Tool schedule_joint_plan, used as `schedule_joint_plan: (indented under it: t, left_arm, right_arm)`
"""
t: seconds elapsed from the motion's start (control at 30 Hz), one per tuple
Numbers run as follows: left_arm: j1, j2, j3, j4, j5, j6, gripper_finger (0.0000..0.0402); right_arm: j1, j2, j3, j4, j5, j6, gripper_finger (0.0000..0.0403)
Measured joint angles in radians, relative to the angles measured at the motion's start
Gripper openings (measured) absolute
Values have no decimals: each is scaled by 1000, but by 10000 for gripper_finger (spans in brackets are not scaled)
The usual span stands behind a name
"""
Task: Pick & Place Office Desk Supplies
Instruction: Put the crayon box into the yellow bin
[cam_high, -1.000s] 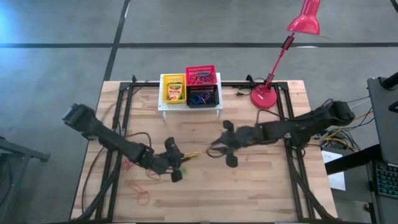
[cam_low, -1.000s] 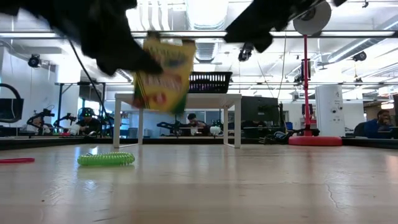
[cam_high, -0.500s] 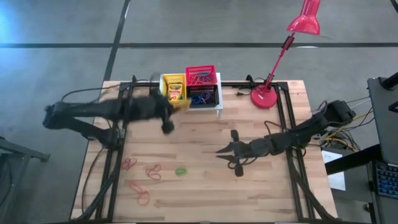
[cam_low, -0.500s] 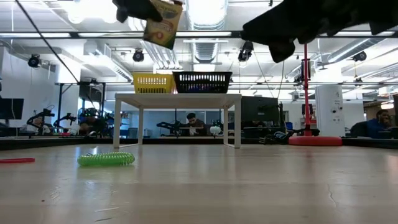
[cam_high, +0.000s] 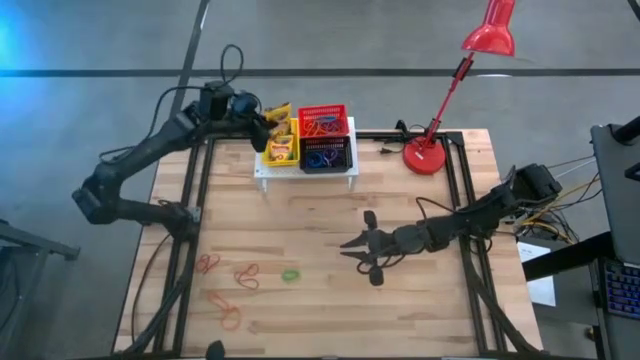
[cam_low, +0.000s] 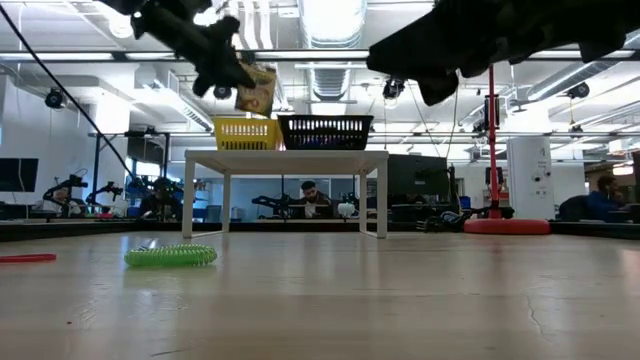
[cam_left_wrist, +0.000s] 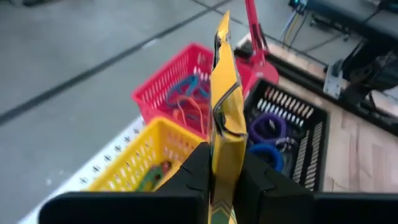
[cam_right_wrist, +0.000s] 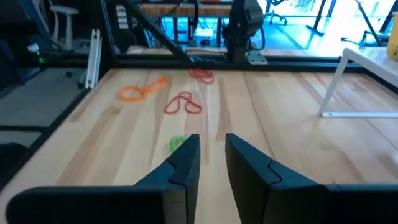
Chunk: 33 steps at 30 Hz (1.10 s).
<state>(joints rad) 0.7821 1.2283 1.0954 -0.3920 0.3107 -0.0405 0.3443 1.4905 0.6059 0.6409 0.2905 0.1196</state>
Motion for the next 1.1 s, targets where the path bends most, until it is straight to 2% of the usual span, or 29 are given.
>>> schedule_joint_plan:
  t: [0.27, 0.37, 0.53, 0.9, 1.0, 1.1]
  left_arm:
    - [-6, 41, -87, 27, 5, -24, 38]
    - [-7, 37, -95, 22, 14, -60, 38]
    - [-7, 37, -101, 20, 91, -119, 38]
    - [-6, 40, -102, -23, 94, -120, 39]
    - [-6, 40, -102, -28, 94, -115, 55]
    - [-5, 43, -105, -39, 89, -98, 89]
  right_arm:
    - [0, 59, 44, -2, -2, -24, 70]
    - [0, 82, 61, -2, -2, -27, 65]
    - [0, 112, 76, -6, -2, -38, 61]
    - [-2, 115, 89, -15, -2, -52, 71]
    - [-2, 109, 89, -15, -2, -52, 74]
    - [-2, 109, 89, -15, -2, -52, 75]
